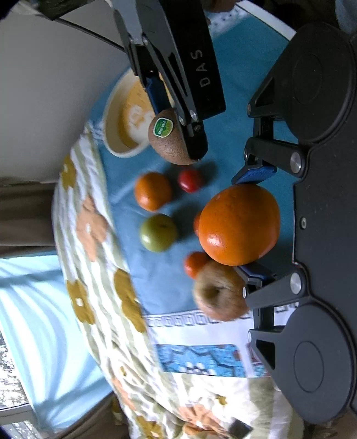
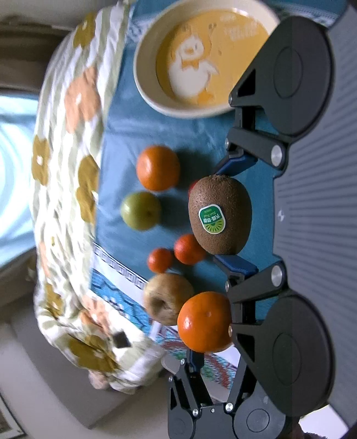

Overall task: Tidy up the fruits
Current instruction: 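Carry both fruits to the cream bowl while the left tool releases the orange inside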

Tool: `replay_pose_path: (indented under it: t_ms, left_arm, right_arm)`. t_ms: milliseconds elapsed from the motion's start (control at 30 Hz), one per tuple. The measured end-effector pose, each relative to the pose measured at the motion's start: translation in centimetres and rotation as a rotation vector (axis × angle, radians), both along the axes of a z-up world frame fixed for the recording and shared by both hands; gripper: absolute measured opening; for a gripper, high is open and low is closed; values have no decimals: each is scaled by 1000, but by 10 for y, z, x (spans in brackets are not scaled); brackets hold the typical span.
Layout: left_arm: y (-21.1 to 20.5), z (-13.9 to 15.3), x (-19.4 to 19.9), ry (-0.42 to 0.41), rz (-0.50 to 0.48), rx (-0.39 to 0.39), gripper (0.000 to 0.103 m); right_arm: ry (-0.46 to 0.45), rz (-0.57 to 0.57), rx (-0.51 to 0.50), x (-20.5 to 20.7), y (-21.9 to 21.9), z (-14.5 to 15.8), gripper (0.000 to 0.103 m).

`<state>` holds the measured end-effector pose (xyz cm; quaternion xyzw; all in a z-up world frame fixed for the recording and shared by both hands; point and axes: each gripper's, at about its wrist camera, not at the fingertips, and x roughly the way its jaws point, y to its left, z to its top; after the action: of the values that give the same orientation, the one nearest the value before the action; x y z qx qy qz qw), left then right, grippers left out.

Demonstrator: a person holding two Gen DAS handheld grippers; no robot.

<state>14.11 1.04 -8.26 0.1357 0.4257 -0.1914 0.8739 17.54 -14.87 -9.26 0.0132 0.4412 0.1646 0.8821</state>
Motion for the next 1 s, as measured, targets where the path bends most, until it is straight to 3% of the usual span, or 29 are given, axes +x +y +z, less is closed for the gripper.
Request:
replay_pose_path:
  t_ms: [200, 467, 1000]
  left_arm:
    - [-32, 24, 3, -36, -35, -7, 62]
    - [-92, 41, 11, -62, -11, -19, 62]
    - [-206, 11, 67, -52, -1, -16, 62]
  right_arm:
    - [-45, -72, 4, -8, -40, 25, 77]
    - [-72, -91, -7, -3, -109, 46, 77]
    - [-58, -100, -20, 36, -217, 21, 77]
